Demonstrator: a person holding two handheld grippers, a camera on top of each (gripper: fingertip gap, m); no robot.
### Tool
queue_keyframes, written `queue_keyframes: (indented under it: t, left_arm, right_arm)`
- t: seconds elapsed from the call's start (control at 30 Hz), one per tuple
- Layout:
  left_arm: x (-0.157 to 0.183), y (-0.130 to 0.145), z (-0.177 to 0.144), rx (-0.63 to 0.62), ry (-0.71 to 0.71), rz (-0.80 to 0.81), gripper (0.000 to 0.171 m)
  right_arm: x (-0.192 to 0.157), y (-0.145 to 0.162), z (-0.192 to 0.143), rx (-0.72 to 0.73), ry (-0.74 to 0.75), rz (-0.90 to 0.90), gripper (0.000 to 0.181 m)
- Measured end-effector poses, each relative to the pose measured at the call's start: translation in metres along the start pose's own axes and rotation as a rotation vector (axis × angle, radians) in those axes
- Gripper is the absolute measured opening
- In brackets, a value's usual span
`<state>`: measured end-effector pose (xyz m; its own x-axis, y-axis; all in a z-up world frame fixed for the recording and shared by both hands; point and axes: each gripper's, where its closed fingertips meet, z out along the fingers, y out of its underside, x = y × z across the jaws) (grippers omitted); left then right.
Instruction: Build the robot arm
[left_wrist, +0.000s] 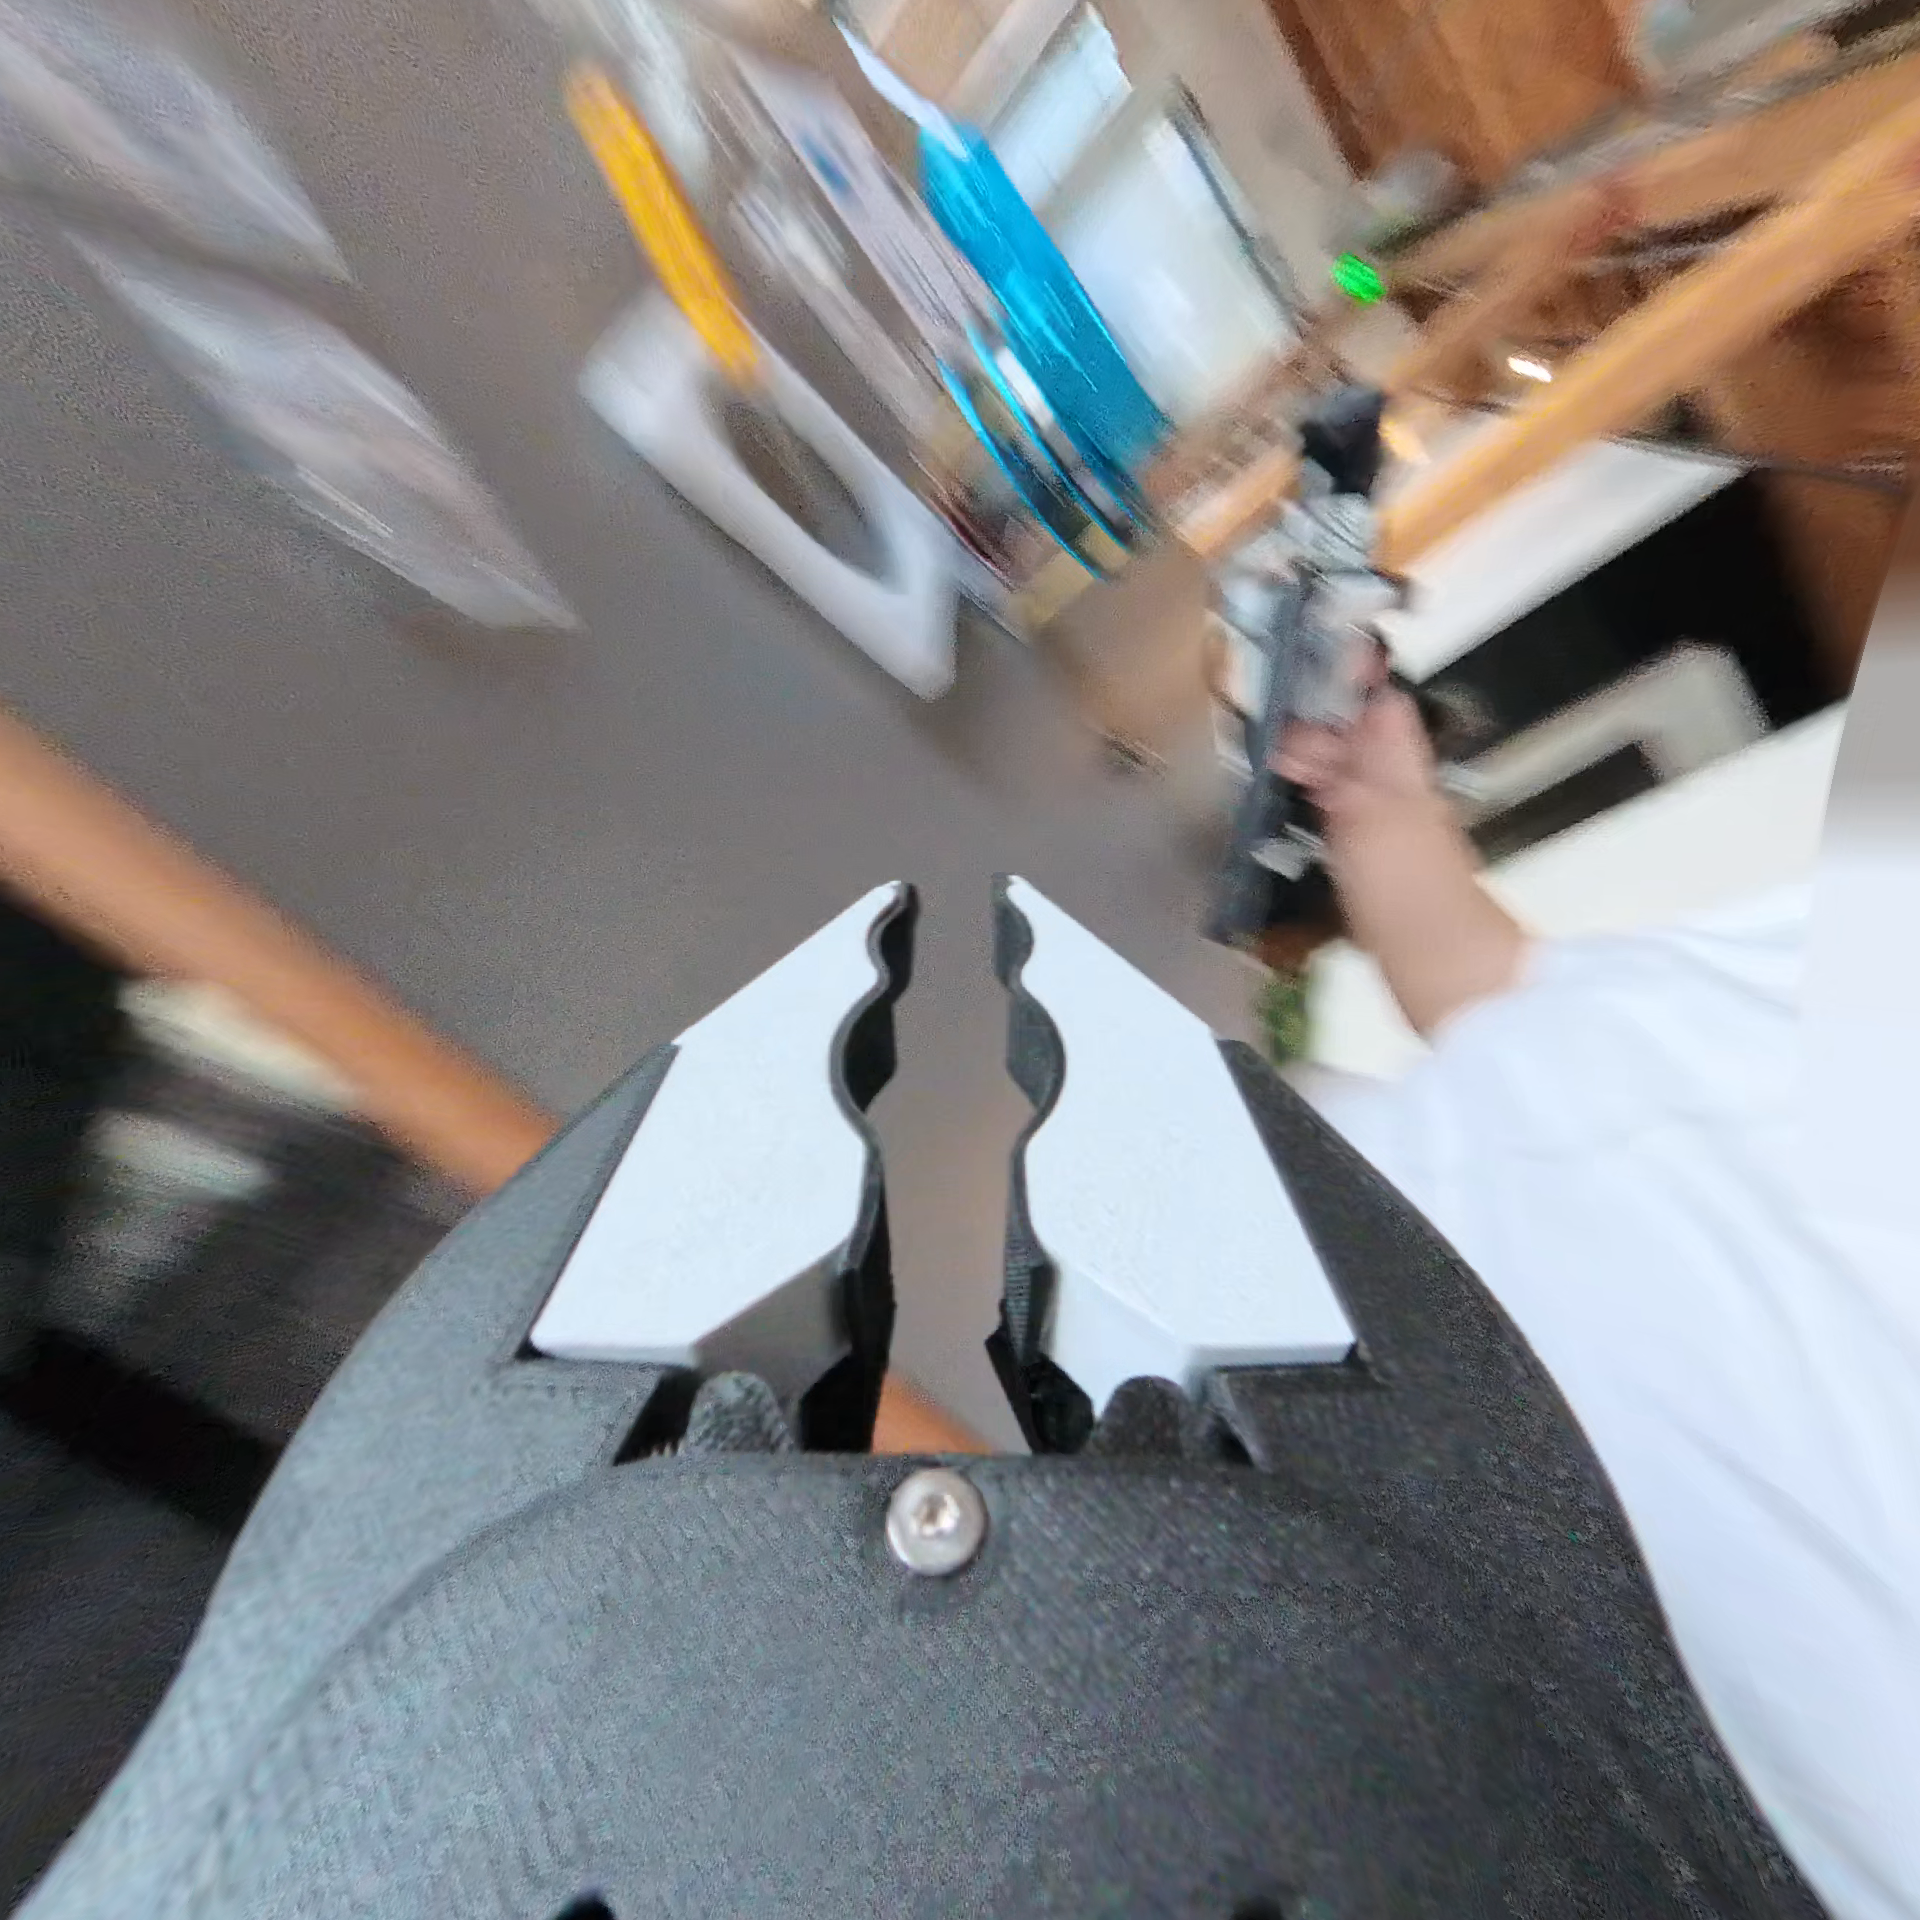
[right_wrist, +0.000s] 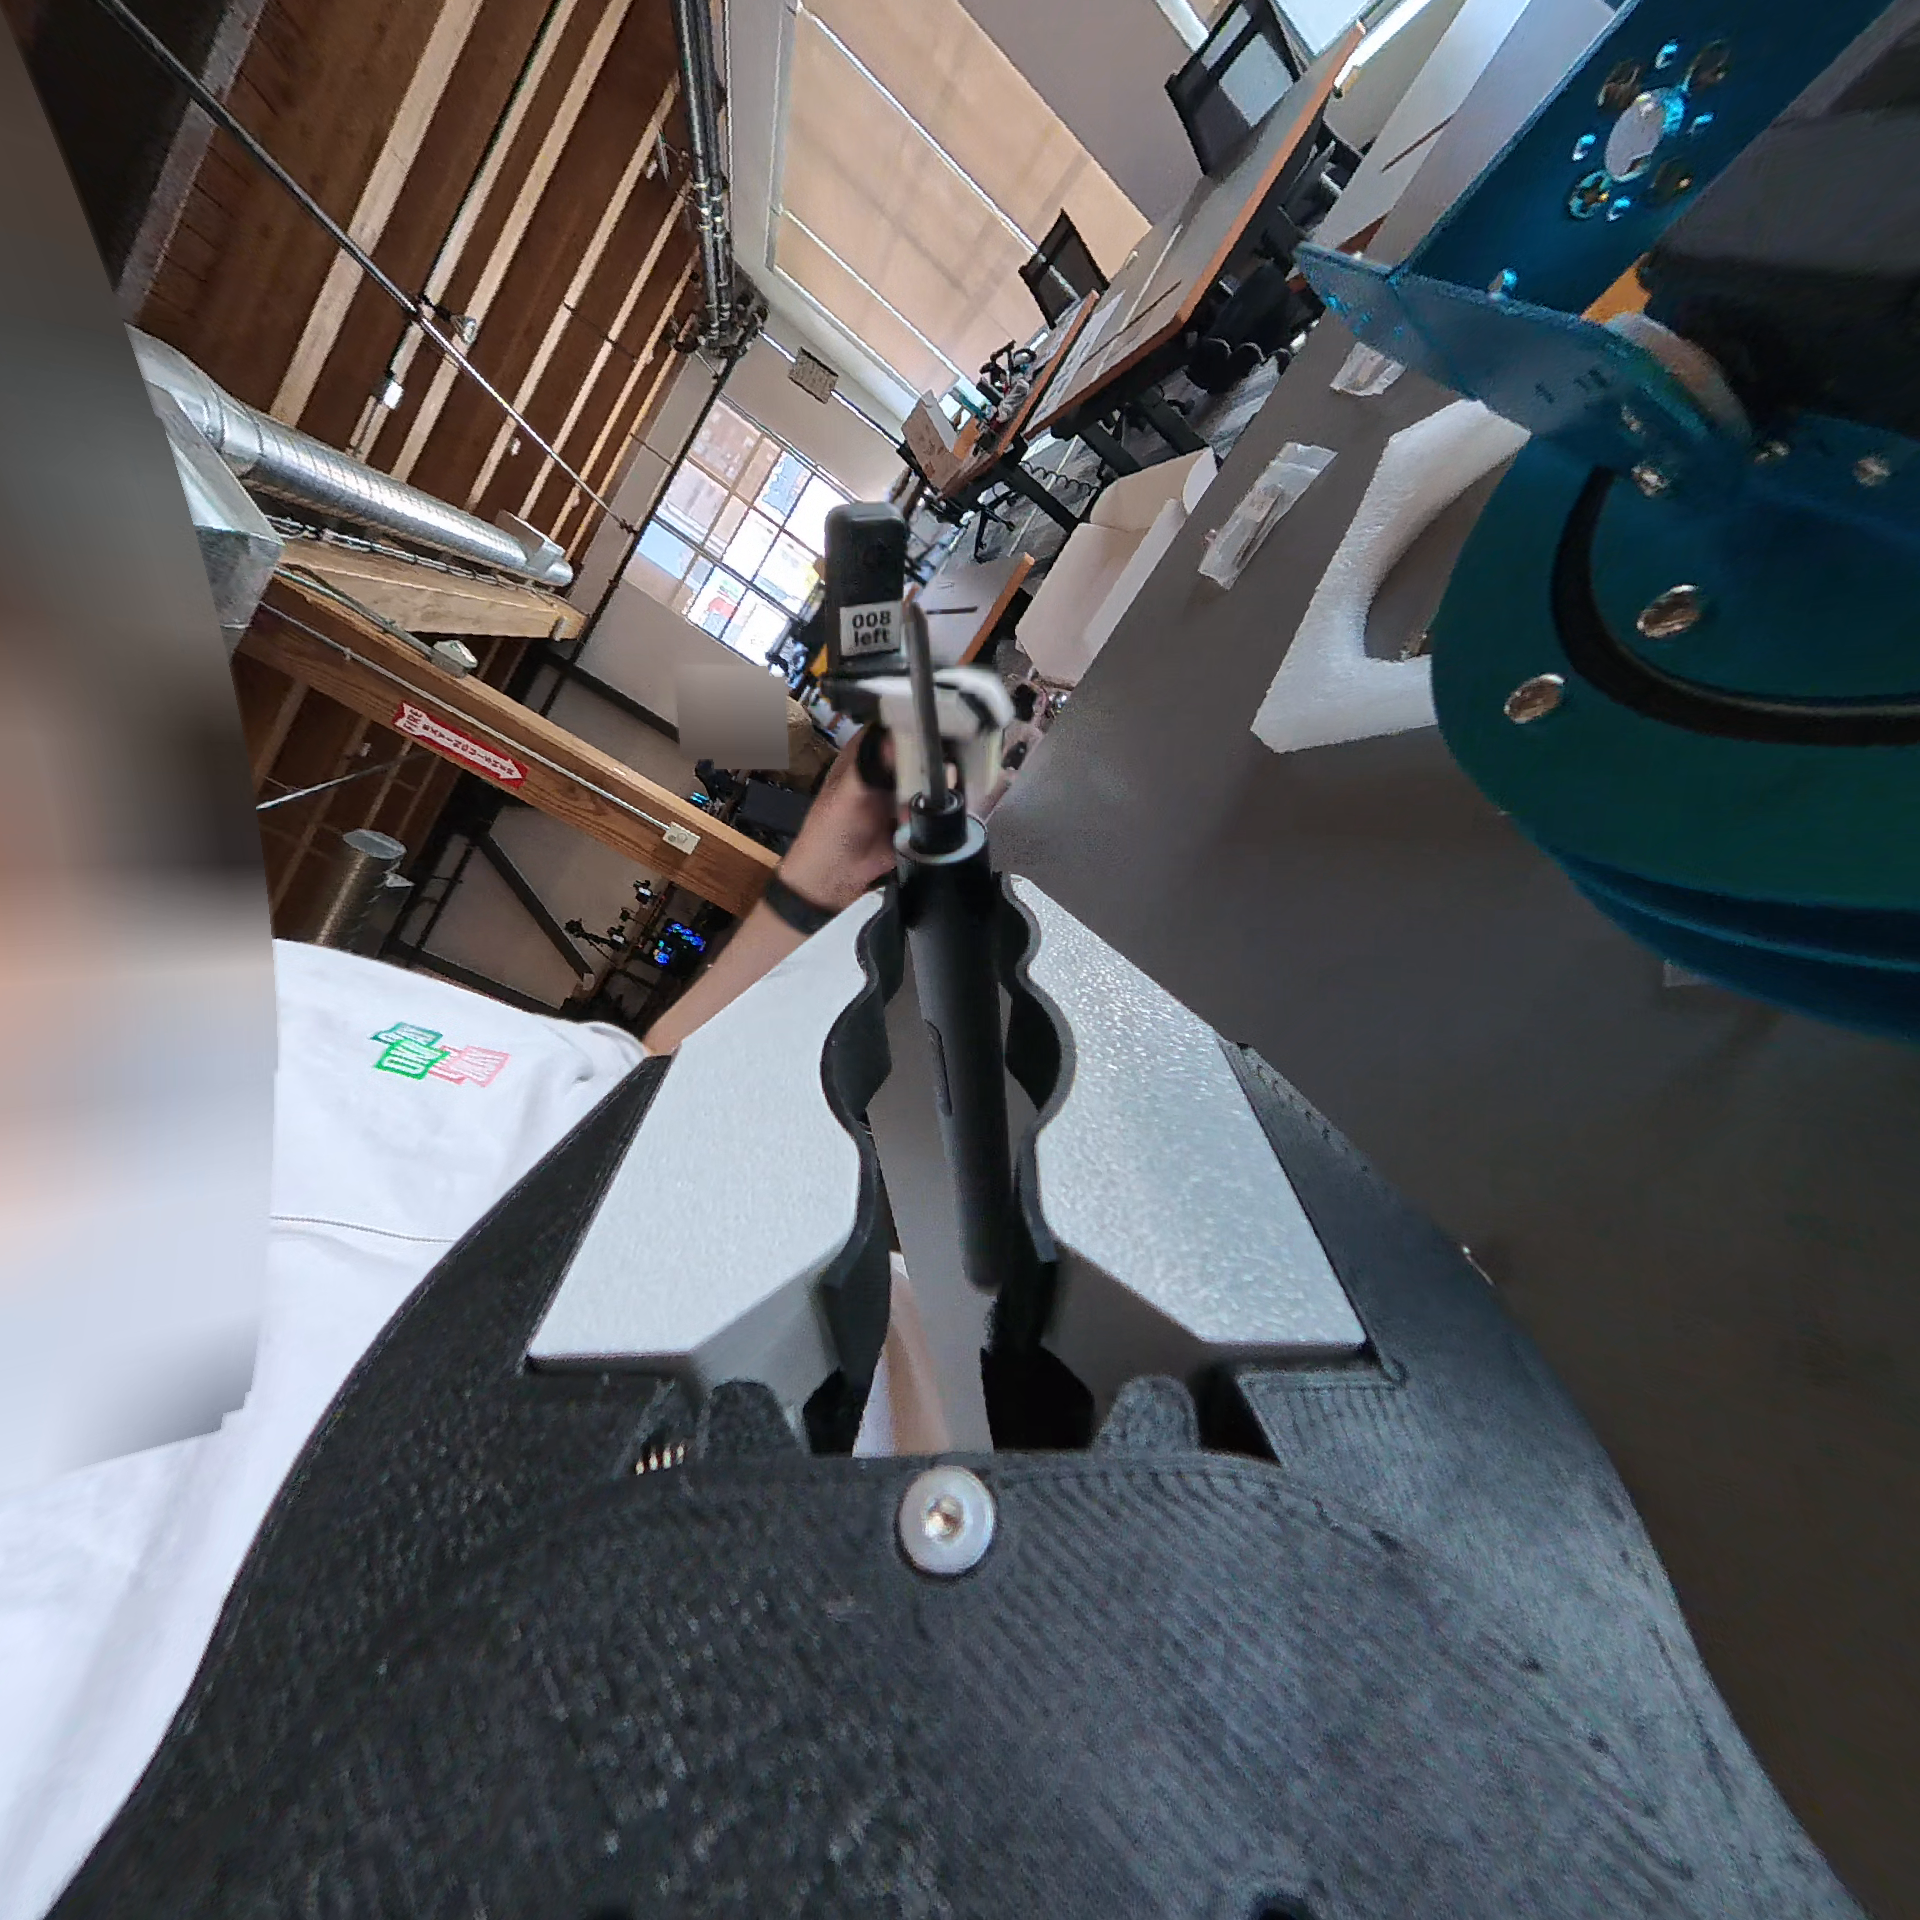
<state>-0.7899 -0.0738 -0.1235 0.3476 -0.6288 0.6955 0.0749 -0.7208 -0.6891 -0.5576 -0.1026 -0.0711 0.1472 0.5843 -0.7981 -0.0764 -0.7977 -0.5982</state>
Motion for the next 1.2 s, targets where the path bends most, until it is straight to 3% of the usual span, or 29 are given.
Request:
queue_keyframes:
  t: [0.07, 0.1, 0.13, 0.2, 0.33, 0.47, 0.6, 0.87, 1.2]
  left_arm:
    - [-0.029, -0.043, -0.025, 0.168, -0.068, 0.104, 0.021]
    - [-0.035, -0.054, -0.029, 0.186, -0.058, 0.133, 0.020]
    - [-0.048, -0.059, -0.030, 0.162, -0.100, 0.177, 0.021]
    - [-0.083, -0.067, -0.024, 0.111, -0.206, 0.277, 0.046]
    - [-0.096, -0.075, -0.011, 0.051, -0.058, 0.334, 0.026]
    - [-0.098, -0.066, 0.003, -0.176, -0.098, 0.532, 0.024]
    - [-0.107, -0.051, 0.019, -0.321, -0.207, 0.563, 0.020]
    - [-0.108, -0.053, 0.023, -0.266, -0.333, 0.567, 0.017]
    - [-0.107, -0.051, 0.023, -0.276, -0.265, 0.477, 0.000]
  right_arm:
    - [-0.002, -0.003, 0.002, 0.009, -0.010, 0.006, 0.015]
    - [-0.002, -0.005, 0.004, 0.013, -0.006, 0.008, 0.015]
    - [-0.002, -0.006, 0.005, 0.016, 0.000, 0.004, 0.015]
    - [-0.001, -0.008, 0.009, 0.020, 0.019, -0.007, 0.015]
    - [0.000, -0.011, 0.013, 0.057, 0.065, 0.000, 0.015]
    - [-0.002, -0.008, 0.020, 0.075, 0.107, -0.003, 0.016]
    - [-0.001, -0.005, 0.025, 0.094, 0.159, -0.013, 0.016]
    - [-0.004, 0.001, 0.031, 0.129, 0.183, -0.014, 0.016]
    - [-0.007, 0.003, 0.033, 0.134, 0.179, -0.017, 0.016]
